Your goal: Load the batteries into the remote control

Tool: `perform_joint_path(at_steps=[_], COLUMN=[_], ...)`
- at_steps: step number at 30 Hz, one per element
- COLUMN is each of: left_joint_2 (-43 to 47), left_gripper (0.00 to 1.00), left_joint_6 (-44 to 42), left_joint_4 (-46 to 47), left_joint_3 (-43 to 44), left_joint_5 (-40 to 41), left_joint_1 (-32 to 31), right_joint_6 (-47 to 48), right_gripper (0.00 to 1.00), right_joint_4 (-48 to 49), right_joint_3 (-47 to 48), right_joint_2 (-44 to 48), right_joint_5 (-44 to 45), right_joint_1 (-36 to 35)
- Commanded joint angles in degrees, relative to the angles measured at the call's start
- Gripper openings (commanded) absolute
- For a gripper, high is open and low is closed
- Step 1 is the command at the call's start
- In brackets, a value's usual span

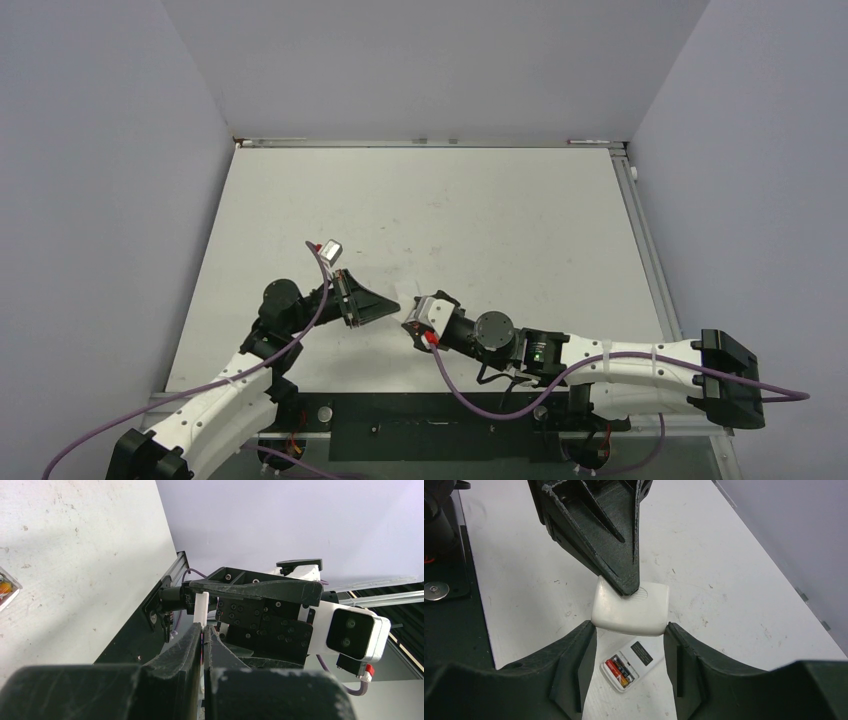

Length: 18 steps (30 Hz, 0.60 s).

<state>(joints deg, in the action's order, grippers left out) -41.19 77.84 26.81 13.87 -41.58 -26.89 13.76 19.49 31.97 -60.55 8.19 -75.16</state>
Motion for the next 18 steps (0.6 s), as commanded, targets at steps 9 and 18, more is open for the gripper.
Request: perform_joint_path(at_steps=[9, 18], left_joint_2=[0.41, -0.5], left_gripper=[0.0, 0.0], left_joint_6=[0.51, 0.76], left_joint_4=[2.36, 3.19], left_joint_3=[-1.04, -0.6], left_joint_5=[-0.13, 0.02], left_joint_1=[0.09, 0.04], right_joint_6=[-0.42, -1.6], right_gripper=[0.31, 0.48], right_joint_4=[4.14, 4.87], right_joint_3=[-0.49, -0.41], right_joint_2=[1.13, 0.29], right_joint_5=[1.29, 1.2], right_joint_1=[-0.47, -0.52])
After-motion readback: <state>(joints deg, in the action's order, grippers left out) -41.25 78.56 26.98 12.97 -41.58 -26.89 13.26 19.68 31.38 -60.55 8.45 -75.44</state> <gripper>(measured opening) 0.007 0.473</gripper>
